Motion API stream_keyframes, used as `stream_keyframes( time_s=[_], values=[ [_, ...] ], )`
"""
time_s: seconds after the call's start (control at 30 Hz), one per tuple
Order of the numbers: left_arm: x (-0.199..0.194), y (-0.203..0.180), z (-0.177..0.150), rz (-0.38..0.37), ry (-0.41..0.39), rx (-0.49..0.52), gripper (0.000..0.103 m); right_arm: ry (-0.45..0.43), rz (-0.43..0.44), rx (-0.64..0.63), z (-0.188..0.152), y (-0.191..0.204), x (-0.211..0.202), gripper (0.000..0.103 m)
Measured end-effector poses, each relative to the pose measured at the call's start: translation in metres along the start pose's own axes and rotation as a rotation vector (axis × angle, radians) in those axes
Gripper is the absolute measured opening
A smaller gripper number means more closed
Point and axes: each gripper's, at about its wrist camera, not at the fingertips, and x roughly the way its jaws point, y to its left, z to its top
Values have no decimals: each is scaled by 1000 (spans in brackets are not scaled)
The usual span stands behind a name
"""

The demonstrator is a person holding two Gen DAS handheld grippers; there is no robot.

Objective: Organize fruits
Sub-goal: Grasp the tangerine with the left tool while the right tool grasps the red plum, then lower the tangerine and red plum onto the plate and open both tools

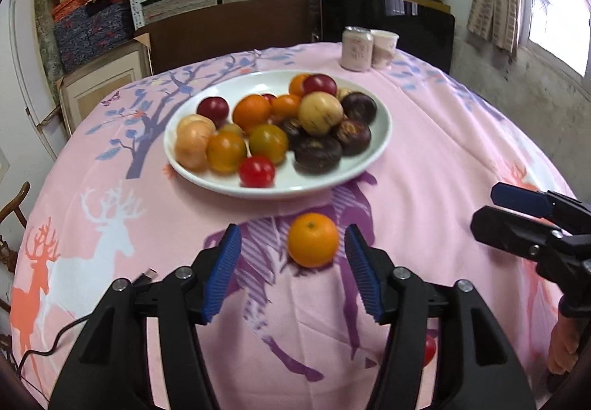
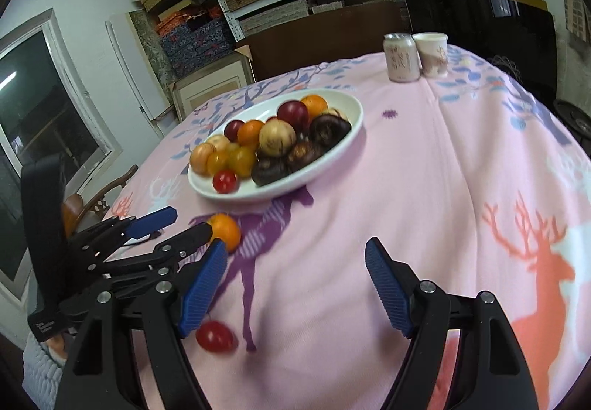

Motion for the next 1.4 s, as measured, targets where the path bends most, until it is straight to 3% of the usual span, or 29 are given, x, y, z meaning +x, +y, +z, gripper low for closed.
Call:
stream_keyframes(
  time_s=[0.23,0.33,0.4,0.57,0.7,0.8,0.87,1.0,1.17,1.4],
  values=[
    [25,-2,2,-58,62,-32,57,13,46,-41,-7,7,-5,79],
    [32,0,4,-71,83,-38,37,19,58,-52,-6,9,-5,79],
    [33,1,4,-79,84,-47,36,27,61,-64,-7,12,-3,79],
    [23,2,2,14,49,-12,35,76,86,-176,-21,36,1,79],
    [7,20,5,43,-2,-67,36,119,93,-301,-37,61,5,78],
    [3,29,7,46,-7,-92,36,167,80,-327,-44,65,13,67],
    [2,32,8,55,-5,-95,36,191,92,-326,-46,65,17,53],
    [1,34,9,53,-11,-101,36,214,96,-328,-47,66,21,48],
    [-1,34,9,47,-16,-100,36,243,114,-333,-50,68,27,31],
    [0,34,9,47,-11,-99,36,235,128,-328,-50,69,26,31]
  ],
)
